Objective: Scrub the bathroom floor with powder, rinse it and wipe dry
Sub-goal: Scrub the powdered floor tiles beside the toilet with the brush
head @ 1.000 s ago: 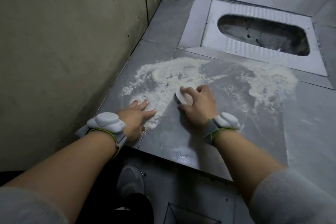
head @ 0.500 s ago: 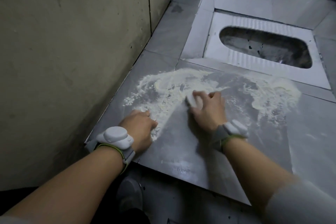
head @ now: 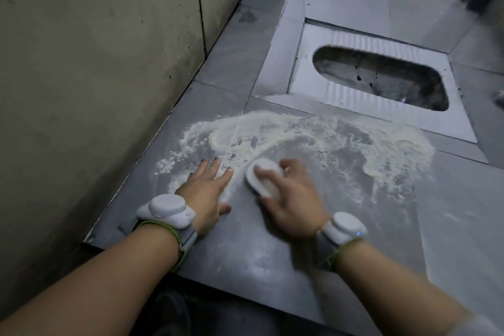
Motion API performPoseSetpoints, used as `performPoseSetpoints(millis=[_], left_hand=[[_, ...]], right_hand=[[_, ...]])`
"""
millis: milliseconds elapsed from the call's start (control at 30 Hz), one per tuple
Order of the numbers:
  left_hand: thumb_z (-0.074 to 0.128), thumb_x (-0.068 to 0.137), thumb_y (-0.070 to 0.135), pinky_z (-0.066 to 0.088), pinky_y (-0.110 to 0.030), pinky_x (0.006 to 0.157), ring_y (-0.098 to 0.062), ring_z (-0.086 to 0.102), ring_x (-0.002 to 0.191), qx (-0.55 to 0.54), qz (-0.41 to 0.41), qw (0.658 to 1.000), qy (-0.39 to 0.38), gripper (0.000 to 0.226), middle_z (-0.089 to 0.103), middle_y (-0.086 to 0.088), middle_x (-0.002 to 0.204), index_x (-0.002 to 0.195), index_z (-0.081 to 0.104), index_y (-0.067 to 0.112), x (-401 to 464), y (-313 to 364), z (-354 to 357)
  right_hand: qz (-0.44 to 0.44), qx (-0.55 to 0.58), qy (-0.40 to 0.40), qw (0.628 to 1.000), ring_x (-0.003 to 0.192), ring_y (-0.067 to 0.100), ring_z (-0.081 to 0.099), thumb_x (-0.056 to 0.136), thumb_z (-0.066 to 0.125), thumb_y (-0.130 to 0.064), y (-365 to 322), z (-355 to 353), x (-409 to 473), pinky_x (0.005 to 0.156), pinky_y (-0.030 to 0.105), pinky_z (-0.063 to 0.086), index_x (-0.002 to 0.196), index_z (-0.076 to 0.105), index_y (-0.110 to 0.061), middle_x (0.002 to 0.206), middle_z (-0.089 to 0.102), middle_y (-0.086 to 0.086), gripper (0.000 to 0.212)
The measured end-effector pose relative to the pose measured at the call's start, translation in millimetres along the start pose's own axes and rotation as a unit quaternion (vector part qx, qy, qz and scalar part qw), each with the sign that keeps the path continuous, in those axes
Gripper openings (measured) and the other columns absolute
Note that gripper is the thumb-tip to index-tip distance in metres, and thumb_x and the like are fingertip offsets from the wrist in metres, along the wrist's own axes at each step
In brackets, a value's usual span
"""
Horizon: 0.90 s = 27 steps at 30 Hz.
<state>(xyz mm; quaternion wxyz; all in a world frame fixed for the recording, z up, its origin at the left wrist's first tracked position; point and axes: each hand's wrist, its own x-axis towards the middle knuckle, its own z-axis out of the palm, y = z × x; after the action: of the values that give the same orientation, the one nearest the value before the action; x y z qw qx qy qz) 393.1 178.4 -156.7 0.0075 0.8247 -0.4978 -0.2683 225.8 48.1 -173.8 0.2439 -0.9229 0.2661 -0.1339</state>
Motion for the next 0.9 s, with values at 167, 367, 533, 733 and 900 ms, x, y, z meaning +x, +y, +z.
performPoseSetpoints(millis=[167, 367, 533, 733, 900], left_hand=[[0.057, 0.093, 0.041, 0.014, -0.039, 0.119, -0.022, -0.010, 0.148, 0.008, -0.003, 1.000, -0.005, 0.080, -0.012, 0.003, 0.161, 0.152, 0.005, 0.033, 0.9, 1.9, -2.8], [0.059, 0.092, 0.038, 0.014, -0.037, 0.118, -0.022, -0.009, 0.148, 0.006, -0.010, 1.000, -0.007, 0.079, -0.009, 0.002, 0.161, 0.153, 0.009, 0.032, 2.3, 3.3, -4.7], [0.058, 0.093, 0.039, 0.017, -0.039, 0.117, -0.023, -0.009, 0.148, 0.005, -0.011, 1.000, -0.010, 0.079, -0.010, 0.002, 0.161, 0.153, 0.008, 0.031, 1.3, 5.7, -3.8], [0.058, 0.091, 0.042, 0.023, -0.038, 0.114, -0.028, 0.005, 0.148, 0.055, -0.023, 0.998, -0.019, 0.074, 0.003, -0.004, 0.161, 0.151, 0.018, 0.026, 1.5, 13.3, -11.6], [0.049, 0.088, 0.035, 0.044, -0.037, 0.094, -0.022, 0.049, 0.117, 0.025, 0.002, 0.996, 0.089, 0.030, 0.051, 0.001, 0.130, 0.116, 0.054, 0.027, 12.6, 27.3, -32.5]], right_hand=[[0.095, -0.050, 0.019, 0.994, 0.117, 0.034, 0.039, 0.087, 0.056, -0.046, 35.6, -20.3, 40.5, 0.103, 0.041, 0.034, 0.131, 0.055, -0.034, 0.126, 0.041, 0.014, 0.046], [-0.019, -0.017, -0.034, 0.999, 0.114, 0.032, 0.040, 0.085, 0.052, -0.047, -10.2, 4.7, -1.2, 0.101, 0.041, 0.036, 0.133, 0.052, -0.031, 0.127, 0.042, 0.016, 0.050], [0.177, -0.070, 0.041, 0.981, 0.116, 0.038, 0.040, 0.088, 0.055, -0.040, 40.1, -19.5, 42.8, 0.104, 0.043, 0.034, 0.135, 0.052, -0.032, 0.127, 0.040, 0.017, 0.047], [-0.003, -0.056, 0.005, 0.998, 0.115, 0.033, 0.038, 0.088, 0.056, -0.040, 4.5, 2.1, 7.2, 0.102, 0.043, 0.035, 0.138, 0.048, -0.031, 0.127, 0.039, 0.015, 0.052], [0.083, -0.108, 0.057, 0.989, 0.109, 0.043, 0.044, 0.088, 0.050, -0.044, 73.4, -25.6, 45.6, 0.098, 0.046, 0.039, 0.135, 0.053, -0.029, 0.121, 0.045, 0.025, 0.049]])
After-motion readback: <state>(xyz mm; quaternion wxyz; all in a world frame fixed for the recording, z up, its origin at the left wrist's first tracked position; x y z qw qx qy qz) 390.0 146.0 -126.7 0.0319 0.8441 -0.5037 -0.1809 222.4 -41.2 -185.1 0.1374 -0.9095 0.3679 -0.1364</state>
